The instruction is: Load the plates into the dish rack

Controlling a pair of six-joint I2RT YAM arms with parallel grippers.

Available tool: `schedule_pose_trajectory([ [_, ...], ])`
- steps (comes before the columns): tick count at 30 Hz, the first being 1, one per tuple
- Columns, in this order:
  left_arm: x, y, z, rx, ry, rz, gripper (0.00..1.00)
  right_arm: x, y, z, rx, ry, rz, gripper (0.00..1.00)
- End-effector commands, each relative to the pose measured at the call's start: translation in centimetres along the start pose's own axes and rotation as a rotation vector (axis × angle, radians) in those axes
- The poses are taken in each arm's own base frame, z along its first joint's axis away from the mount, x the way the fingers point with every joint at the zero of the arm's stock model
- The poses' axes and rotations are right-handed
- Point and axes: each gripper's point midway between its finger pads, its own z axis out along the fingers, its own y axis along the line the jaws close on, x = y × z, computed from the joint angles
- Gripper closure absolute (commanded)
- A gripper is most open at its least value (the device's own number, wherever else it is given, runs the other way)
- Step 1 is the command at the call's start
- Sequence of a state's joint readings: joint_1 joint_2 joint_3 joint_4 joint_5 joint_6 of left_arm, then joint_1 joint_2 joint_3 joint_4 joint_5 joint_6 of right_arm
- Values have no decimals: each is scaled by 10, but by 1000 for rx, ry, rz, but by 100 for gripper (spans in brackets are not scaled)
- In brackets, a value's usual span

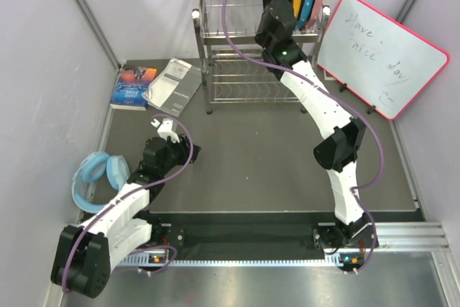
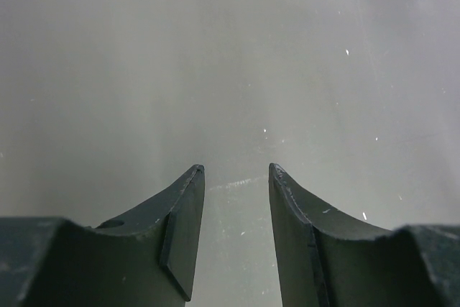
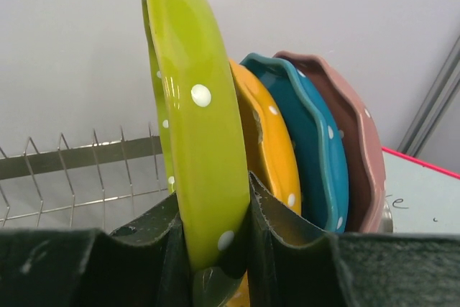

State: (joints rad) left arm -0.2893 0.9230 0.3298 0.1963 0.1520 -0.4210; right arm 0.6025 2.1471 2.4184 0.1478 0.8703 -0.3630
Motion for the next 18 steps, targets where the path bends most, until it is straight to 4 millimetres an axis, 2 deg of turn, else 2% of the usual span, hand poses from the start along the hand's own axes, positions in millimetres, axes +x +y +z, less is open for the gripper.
schedule_pose_trajectory([
  [1, -20, -12, 3, 55, -67, 0, 54, -97, -41, 1, 37, -234, 212, 100],
  [7, -18, -13, 3, 61, -62, -1, 53, -93, -42, 7, 38, -241, 193, 100],
  [12, -18, -13, 3, 60, -60, -3, 53, -72, -35, 11, 31, -188, 153, 100],
  [18, -16, -12, 3, 59, -56, -7, 53, -58, -35, 14, 46, -172, 101, 100],
])
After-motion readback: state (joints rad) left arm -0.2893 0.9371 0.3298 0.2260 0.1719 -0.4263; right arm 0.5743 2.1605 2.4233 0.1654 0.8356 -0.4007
